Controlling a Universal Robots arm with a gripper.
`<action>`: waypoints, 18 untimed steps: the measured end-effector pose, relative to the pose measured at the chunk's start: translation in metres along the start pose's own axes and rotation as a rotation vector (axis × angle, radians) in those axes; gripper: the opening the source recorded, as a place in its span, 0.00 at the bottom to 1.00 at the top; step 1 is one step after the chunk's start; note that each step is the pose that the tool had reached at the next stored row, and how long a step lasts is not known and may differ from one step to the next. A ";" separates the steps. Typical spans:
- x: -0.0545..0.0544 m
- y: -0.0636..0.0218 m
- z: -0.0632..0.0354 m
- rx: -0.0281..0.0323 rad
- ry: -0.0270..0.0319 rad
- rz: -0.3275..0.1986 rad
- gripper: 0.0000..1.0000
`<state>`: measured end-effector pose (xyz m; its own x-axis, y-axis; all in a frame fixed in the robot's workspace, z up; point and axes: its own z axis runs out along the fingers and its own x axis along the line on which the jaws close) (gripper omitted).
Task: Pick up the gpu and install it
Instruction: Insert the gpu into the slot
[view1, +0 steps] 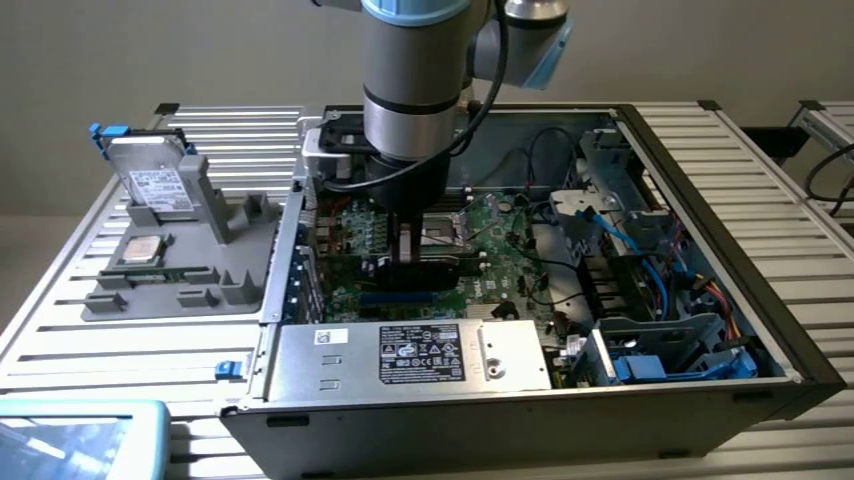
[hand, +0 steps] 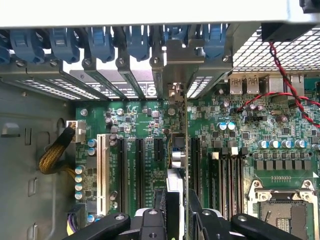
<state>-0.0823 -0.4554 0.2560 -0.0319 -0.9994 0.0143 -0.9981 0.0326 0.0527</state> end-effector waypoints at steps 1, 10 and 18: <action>0.000 0.0000 0.0003 0.0000 0.0001 0.000 0.28; 0.000 -0.0002 0.0026 0.0002 -0.0004 0.000 0.28; 0.000 -0.0002 0.0043 0.0001 -0.0001 0.000 0.28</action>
<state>-0.0824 -0.4554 0.2517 -0.0318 -0.9994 0.0142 -0.9981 0.0325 0.0527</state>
